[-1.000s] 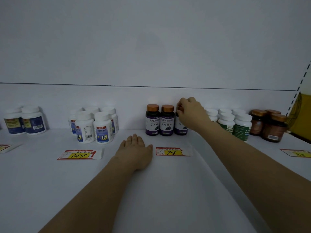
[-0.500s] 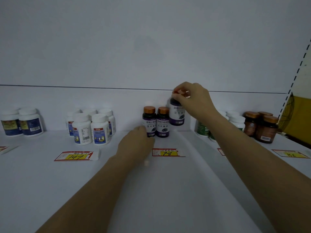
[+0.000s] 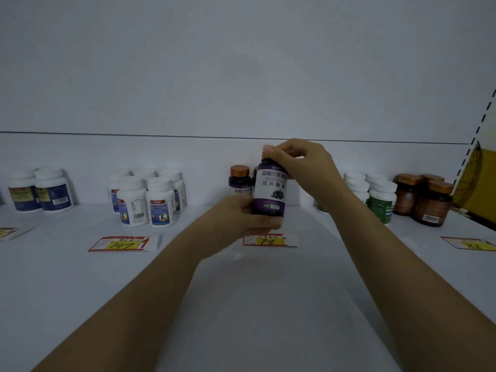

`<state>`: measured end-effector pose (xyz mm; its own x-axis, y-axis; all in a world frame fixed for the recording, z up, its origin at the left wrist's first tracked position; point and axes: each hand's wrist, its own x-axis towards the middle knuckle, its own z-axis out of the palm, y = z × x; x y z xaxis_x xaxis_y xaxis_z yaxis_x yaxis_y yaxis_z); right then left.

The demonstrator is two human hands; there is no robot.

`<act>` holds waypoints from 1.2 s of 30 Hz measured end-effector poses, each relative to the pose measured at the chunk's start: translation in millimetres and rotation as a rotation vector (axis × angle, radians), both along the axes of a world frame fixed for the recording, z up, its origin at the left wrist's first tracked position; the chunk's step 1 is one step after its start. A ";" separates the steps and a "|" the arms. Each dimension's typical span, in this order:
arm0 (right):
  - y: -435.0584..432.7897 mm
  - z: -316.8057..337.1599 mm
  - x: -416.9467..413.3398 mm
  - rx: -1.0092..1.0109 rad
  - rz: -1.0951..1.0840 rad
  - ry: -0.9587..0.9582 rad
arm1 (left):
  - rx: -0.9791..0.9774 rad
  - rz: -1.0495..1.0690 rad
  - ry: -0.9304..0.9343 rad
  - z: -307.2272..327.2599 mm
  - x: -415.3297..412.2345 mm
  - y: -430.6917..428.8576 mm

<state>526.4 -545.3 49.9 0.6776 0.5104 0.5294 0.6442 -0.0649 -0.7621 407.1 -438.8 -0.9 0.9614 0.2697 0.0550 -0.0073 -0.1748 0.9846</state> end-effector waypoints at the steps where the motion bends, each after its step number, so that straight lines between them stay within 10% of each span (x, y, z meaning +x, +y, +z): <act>1: -1.3 -0.5 1.3 0.015 0.039 0.050 | -0.053 -0.030 -0.007 -0.7 0.3 0.4; 12: -10.9 -2.4 4.4 0.059 0.114 0.100 | -0.300 -0.140 -0.023 0.4 -1.8 -2.8; 20: -6.1 6.7 -2.8 0.101 0.186 0.154 | 0.255 0.326 -0.201 1.5 2.4 -8.1; 28: -14.1 3.8 3.6 0.211 0.385 0.278 | -0.223 0.031 -0.203 7.3 -2.1 -2.5; 36: -3.8 0.4 -8.7 0.135 0.297 0.180 | 0.196 0.340 -0.307 0.8 0.3 -4.2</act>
<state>517.7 -549.1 50.3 0.5992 0.6323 0.4911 0.4745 0.2135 -0.8540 407.4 -443.0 -0.1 0.7522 0.5212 0.4031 -0.2026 -0.3992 0.8942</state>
